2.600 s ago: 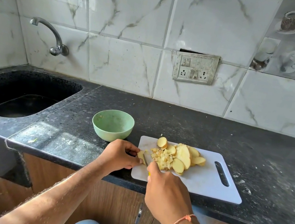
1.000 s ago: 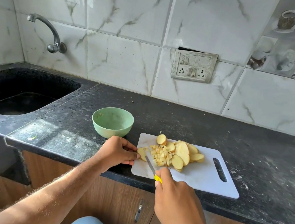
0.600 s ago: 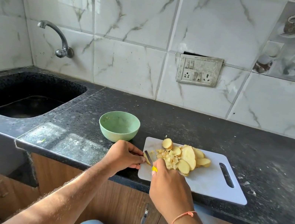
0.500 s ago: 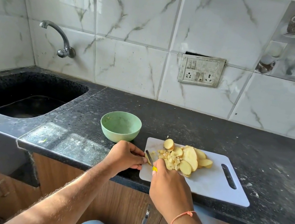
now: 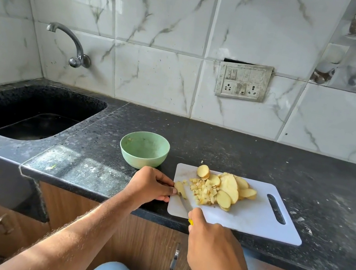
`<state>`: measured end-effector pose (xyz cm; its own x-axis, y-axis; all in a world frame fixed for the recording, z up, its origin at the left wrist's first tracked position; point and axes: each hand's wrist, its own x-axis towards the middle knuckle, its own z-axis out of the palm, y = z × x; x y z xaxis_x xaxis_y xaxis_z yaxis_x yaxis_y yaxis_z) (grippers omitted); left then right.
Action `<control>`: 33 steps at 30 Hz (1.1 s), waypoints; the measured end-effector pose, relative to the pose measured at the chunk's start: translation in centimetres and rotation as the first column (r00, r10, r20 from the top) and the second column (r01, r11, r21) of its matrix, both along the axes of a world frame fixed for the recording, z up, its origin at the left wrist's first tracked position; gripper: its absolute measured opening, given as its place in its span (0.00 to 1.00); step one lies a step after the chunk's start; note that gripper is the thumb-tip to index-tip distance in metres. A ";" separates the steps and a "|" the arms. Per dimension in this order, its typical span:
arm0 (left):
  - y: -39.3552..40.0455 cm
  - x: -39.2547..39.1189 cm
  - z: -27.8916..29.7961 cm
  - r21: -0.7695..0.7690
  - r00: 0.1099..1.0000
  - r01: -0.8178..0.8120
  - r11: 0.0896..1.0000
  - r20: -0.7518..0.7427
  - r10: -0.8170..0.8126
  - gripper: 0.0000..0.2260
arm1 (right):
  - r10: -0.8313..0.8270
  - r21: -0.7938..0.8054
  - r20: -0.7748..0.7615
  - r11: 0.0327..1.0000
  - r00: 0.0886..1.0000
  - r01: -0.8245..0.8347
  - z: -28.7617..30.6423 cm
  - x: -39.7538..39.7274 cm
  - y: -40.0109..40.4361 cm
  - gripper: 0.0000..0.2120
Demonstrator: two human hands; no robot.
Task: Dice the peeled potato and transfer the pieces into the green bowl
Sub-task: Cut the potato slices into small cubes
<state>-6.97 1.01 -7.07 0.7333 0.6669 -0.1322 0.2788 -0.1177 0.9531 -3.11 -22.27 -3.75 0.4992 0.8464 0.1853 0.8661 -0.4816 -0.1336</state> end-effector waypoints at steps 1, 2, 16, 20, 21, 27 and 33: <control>0.0 0.0 0.0 -0.011 1.000 0.001 1.000 0.008 -0.001 0.07 | 0.012 0.006 0.005 1.000 1.000 -0.012 0.1 0.0 -0.6 0.07; 0.0 0.0 0.0 -0.015 1.000 0.002 1.000 0.012 -0.002 0.07 | 0.018 0.017 0.003 1.000 1.000 -0.018 0.2 0.2 -1.3 0.06; 0.7 0.3 0.6 0.575 0.921 0.385 0.722 -0.284 -0.265 0.18 | 0.259 0.568 -0.591 0.806 0.764 0.166 -3.2 10.0 -2.1 0.09; 0.8 0.9 2.4 0.603 0.798 0.603 0.522 -0.465 -0.383 0.15 | 0.287 0.596 -0.579 0.788 0.763 0.156 -3.3 10.2 -2.0 0.08; 0.8 1.1 3.0 0.617 0.779 0.627 0.475 -0.508 -0.368 0.15 | 0.286 0.600 -0.576 0.784 0.766 0.159 -3.3 10.2 -1.9 0.07; 1.1 2.1 5.7 0.631 0.690 0.724 0.279 -0.656 -0.306 0.14 | 0.305 0.612 -0.573 0.776 0.761 0.150 -3.4 10.3 -1.9 0.07; 0.8 2.9 6.5 0.640 0.699 0.715 0.282 -0.664 -0.264 0.11 | 0.325 0.621 -0.575 0.770 0.751 0.143 -3.5 10.3 -1.9 0.06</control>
